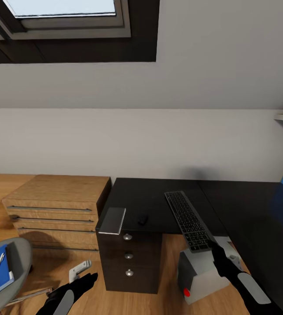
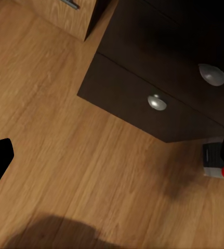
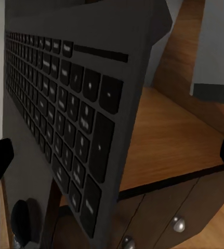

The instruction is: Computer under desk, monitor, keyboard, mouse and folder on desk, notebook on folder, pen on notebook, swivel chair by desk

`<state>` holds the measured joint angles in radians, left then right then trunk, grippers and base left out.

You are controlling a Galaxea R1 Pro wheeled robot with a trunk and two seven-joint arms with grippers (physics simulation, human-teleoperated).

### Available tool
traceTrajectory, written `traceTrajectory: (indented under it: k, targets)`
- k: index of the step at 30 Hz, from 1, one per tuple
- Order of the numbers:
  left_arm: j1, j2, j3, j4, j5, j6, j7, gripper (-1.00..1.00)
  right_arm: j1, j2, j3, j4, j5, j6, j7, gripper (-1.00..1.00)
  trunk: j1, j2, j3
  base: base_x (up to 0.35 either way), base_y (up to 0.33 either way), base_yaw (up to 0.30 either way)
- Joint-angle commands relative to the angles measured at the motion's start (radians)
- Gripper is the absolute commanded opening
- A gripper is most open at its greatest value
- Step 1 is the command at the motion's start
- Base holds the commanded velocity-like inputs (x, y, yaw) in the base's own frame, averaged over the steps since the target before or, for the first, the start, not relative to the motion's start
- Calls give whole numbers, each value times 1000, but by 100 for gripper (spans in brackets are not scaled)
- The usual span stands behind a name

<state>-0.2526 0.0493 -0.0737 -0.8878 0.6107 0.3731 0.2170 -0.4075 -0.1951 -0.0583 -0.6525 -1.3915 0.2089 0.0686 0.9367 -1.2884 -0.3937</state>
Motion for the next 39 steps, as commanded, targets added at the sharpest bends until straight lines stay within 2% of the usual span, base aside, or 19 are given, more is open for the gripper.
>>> traceTrajectory:
  k: [1,16,29,39]
  targets:
    - [0,1,-5,0,11,1,10,100,-1,0,-3,0,-5,6,4,100,0,-1,-1,99,0,0]
    - [0,2,1,5,10,2,12,100,-1,0,-3,3,-6,7,9,100,0,-1,-1,68,0,0]
    - [0,3,2,4,9,1,17,100,-1,0,-2,5,-6,7,8,100,50,-92,-42,1,0,0]
    - [0,3,2,5,9,1,13,100,-1,1,1,5,-5,7,10,100,50,-92,-42,0,0,0]
